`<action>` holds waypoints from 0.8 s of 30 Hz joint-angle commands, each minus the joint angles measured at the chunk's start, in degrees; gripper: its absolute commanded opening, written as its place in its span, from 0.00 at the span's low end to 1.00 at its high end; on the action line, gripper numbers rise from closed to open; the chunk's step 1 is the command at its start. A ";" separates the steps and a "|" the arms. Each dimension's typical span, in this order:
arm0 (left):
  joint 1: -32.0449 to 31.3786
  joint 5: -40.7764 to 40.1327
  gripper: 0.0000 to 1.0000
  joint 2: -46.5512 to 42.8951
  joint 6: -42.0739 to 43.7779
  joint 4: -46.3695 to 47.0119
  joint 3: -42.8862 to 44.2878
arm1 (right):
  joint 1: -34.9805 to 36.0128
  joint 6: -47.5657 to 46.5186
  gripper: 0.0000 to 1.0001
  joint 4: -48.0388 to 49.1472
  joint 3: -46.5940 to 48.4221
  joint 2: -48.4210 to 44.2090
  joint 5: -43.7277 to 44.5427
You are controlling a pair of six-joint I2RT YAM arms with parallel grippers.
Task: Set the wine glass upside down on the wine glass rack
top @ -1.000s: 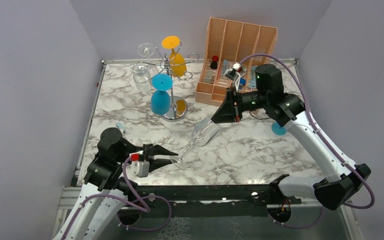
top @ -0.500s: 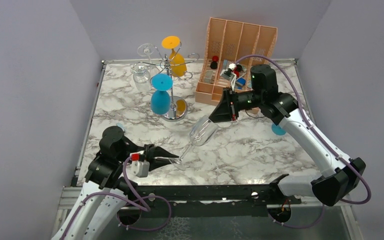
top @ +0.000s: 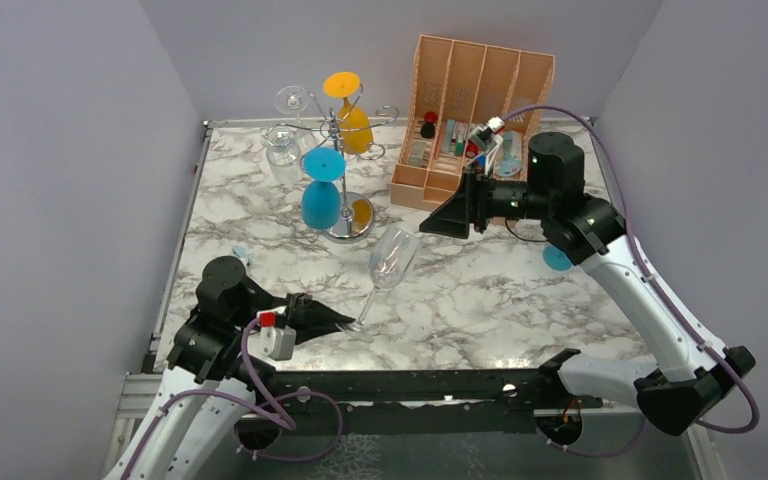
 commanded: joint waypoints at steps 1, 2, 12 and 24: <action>0.45 -0.31 0.00 0.70 1.90 1.91 2.88 | 0.00 0.77 0.64 0.15 -3.05 -5.22 12.68; 0.45 -0.78 0.00 1.09 1.57 2.01 3.33 | -0.01 0.67 0.66 0.54 -3.92 -6.40 13.43; 0.45 -7.36 0.00 5.07 -6.82 5.01 7.41 | 0.00 -3.33 0.71 7.68 -13.13 -16.53 13.88; 0.38 -10.30 0.00 10.72 -11.49 9.13 13.33 | 0.00 -11.06 0.71 26.93 -31.33 -30.58 4.04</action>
